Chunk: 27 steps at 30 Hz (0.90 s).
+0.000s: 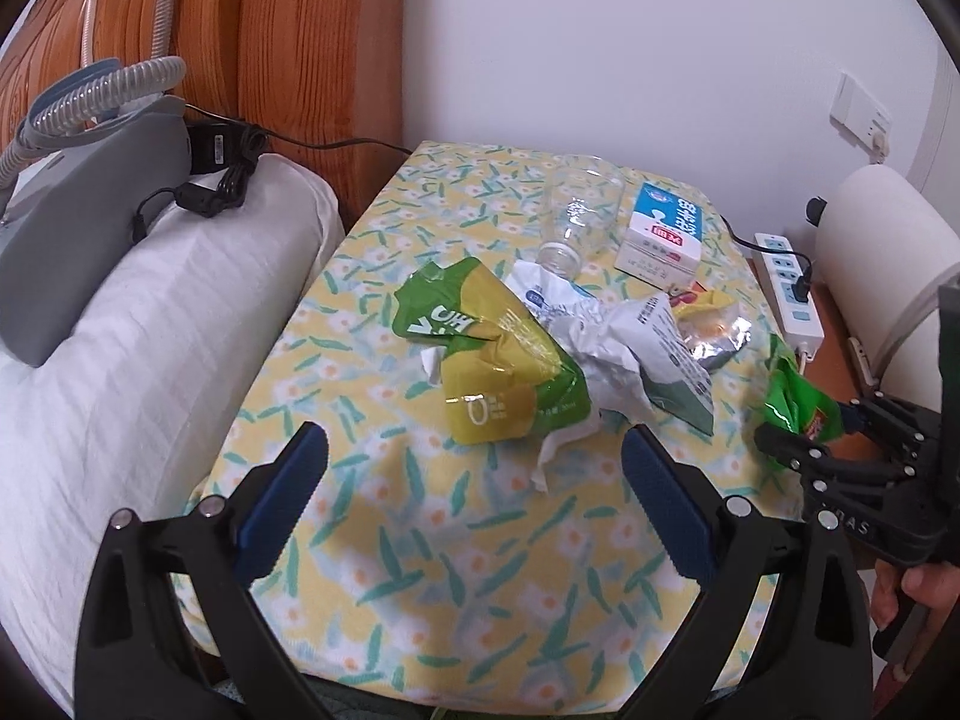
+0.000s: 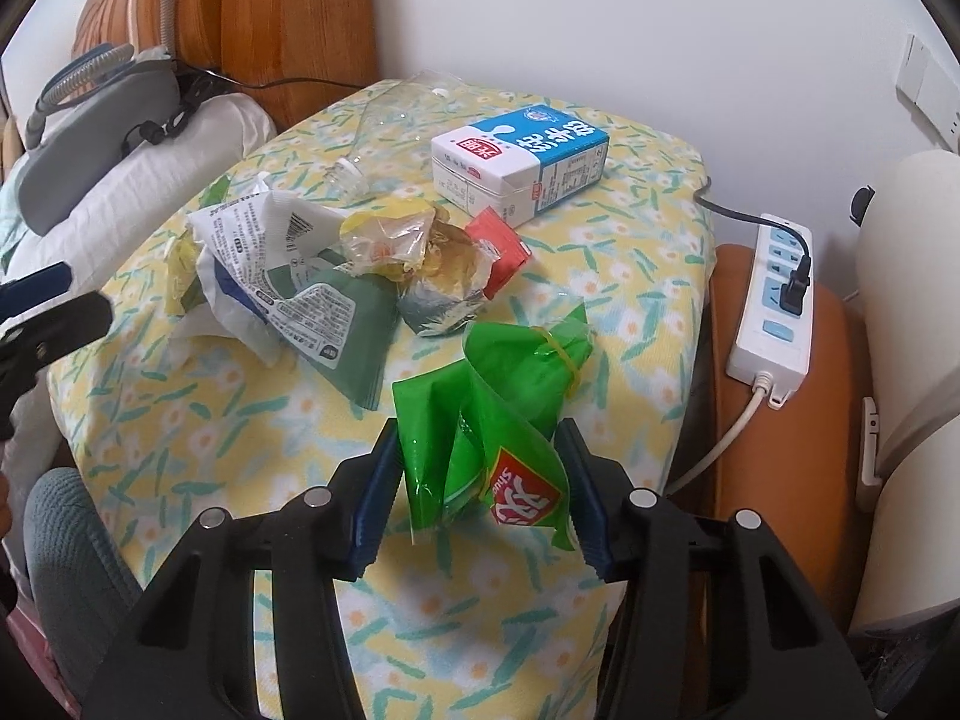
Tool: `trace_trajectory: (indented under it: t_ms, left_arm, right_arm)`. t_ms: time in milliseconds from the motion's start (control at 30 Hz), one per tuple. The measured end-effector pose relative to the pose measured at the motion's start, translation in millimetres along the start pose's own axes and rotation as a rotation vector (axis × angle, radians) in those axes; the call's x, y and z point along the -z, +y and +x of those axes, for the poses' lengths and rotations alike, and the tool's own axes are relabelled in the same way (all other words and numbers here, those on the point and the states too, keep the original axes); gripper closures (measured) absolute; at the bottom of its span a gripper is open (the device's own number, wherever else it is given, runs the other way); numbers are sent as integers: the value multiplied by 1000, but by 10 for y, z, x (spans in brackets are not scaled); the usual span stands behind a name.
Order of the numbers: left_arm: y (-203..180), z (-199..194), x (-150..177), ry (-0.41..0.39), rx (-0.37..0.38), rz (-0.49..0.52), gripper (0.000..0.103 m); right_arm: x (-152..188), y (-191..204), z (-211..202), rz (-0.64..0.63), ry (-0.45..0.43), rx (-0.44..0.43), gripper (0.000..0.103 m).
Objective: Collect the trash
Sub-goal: 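Grasp the green snack bag with the right gripper, then grasp the green-and-yellow juice pouch with the left gripper and lift it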
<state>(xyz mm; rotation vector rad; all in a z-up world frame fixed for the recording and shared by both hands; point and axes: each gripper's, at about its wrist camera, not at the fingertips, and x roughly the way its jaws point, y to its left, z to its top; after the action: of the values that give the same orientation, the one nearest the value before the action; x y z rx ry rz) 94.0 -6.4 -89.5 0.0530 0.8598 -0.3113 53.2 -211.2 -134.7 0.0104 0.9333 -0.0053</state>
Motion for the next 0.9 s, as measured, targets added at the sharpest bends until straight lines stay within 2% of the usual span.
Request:
trace_trajectory:
  t_ms: [200,500,733,900]
  left_arm:
    - [63,185,-131,49,32,-59,17]
    - [201,411,-468,145,70,-247,25]
    - [252,661,-714,268,64,-368,29]
    - [246,820,-806,323,42,-383,29]
  right_arm:
    - [12,-40,-117,31,-34,-27,51]
    - [14,-88,-180,67,-67,-80,51]
    - [39,-116,-184,89,-79,-130,51]
    - [57,-121,-192,93,-87,-153,51]
